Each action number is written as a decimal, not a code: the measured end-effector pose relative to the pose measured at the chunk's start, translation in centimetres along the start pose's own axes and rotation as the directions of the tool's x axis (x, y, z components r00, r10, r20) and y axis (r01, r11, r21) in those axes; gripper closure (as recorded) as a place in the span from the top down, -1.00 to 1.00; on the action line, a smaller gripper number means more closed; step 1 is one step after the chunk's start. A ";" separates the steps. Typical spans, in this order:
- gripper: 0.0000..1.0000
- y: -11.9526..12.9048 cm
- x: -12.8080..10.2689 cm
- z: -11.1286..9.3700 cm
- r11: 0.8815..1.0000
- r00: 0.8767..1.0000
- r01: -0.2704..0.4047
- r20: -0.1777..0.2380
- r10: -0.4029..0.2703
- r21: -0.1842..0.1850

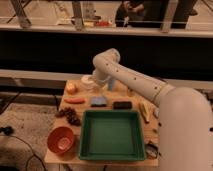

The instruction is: Place apple in table surface

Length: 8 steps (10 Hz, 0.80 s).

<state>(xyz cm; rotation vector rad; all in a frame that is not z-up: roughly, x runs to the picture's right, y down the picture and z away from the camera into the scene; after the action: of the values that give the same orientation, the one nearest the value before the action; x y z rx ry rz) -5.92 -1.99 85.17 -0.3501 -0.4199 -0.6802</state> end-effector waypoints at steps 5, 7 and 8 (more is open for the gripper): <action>0.60 -2.2 -3.7 -0.5 0.995 0.995 0.084 0.048 -0.087 0.056; 0.60 -2.7 -3.7 -0.1 0.993 0.995 0.086 0.047 -0.090 0.082; 0.60 -3.0 -3.5 0.3 0.992 0.995 0.083 0.045 -0.088 0.097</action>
<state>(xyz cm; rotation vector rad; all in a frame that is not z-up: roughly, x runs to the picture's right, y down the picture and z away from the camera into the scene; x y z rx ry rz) -10.45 -2.15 84.25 -0.2606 -0.5149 -0.7334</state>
